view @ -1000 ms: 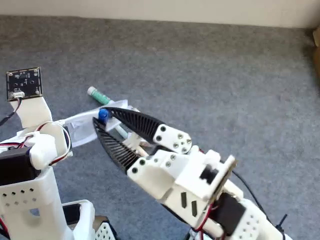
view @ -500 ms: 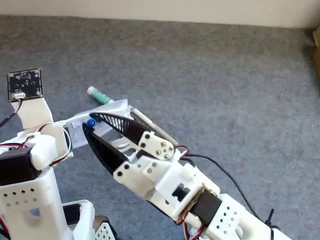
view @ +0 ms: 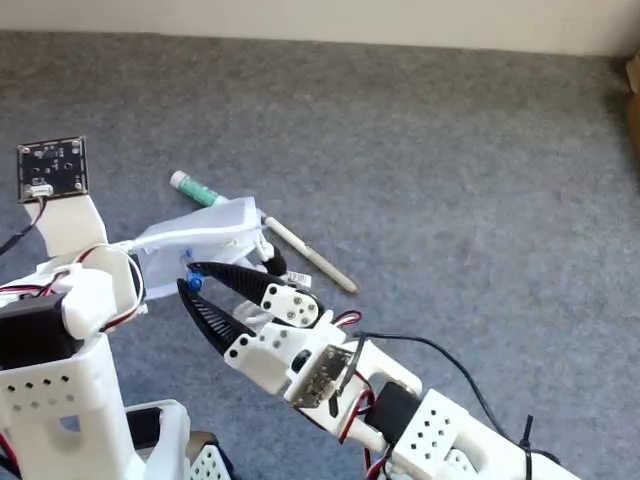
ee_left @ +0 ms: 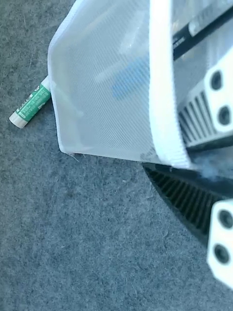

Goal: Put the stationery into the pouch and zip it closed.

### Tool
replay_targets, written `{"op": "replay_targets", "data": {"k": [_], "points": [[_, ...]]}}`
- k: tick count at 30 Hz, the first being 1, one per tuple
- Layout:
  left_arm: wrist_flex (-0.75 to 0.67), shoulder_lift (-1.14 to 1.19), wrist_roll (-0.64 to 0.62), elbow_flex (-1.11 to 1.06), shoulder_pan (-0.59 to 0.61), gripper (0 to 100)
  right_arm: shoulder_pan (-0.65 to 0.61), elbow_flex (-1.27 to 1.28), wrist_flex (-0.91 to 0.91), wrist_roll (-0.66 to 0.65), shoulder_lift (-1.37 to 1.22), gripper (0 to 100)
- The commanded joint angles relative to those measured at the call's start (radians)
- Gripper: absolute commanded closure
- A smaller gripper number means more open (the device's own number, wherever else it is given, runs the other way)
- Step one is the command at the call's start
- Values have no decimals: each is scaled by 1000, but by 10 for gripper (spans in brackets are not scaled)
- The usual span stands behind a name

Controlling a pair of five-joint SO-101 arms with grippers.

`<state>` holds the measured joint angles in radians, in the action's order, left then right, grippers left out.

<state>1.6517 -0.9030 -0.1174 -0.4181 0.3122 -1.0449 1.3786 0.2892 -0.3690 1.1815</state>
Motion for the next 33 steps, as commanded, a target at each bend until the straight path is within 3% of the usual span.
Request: {"op": "replay_targets", "data": {"k": [1, 5, 10, 22, 30, 33], "points": [[-12, 19, -11, 2, 15, 993, -12, -8, 10, -5, 10, 988], [-12, 19, -11, 2, 15, 993, -12, -8, 8, -5, 10, 974], [-12, 19, -11, 2, 15, 993, -12, -8, -22, -5, 12, 856], [-12, 12, -11, 5, 16, 993, -7, -44, -291, -3, 13, 853], [-5, 10, -11, 76, 245, 993, -2, -291, -745, -3, 13, 853], [-5, 10, -11, 71, 271, 993, 12, -412, -920, 0, 13, 853]]}}
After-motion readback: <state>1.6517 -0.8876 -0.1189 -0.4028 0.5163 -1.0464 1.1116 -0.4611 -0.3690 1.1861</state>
